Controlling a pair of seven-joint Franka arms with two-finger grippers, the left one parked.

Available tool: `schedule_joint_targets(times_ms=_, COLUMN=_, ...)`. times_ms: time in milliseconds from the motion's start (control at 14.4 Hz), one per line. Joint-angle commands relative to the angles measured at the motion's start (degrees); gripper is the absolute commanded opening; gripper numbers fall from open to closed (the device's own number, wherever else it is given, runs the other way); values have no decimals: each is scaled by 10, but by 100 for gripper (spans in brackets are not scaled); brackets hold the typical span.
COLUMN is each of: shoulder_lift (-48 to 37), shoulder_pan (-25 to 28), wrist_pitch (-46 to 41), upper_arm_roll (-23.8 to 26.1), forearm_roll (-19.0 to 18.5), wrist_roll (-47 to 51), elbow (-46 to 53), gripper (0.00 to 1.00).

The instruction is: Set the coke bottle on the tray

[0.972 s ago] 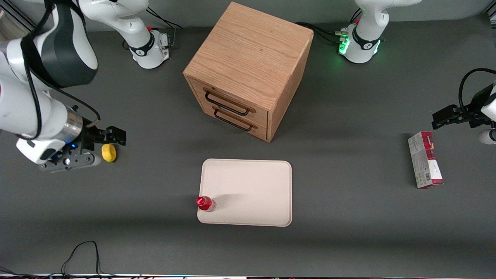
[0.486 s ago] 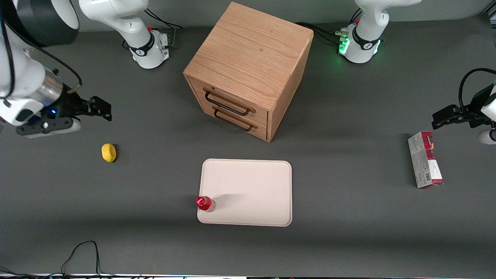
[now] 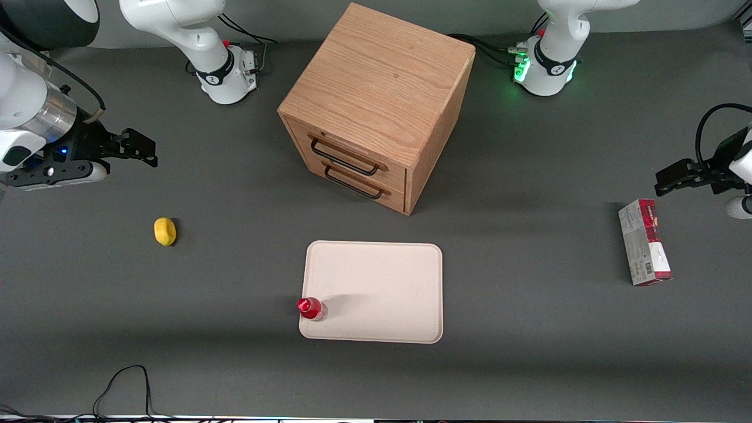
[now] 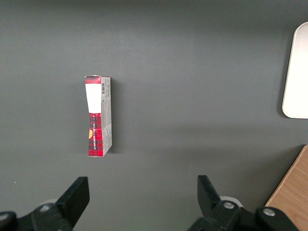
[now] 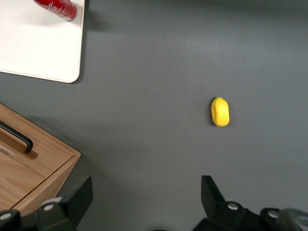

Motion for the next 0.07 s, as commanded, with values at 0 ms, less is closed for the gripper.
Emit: schedule_joint_targets(times_ms=0, shoulder_lift=-5, shoulder_pan=6, wrist_pitch=-22, upper_arm_roll=-5, forearm_roll=10, wrist_roll=-14, elbow=7, gripper=100)
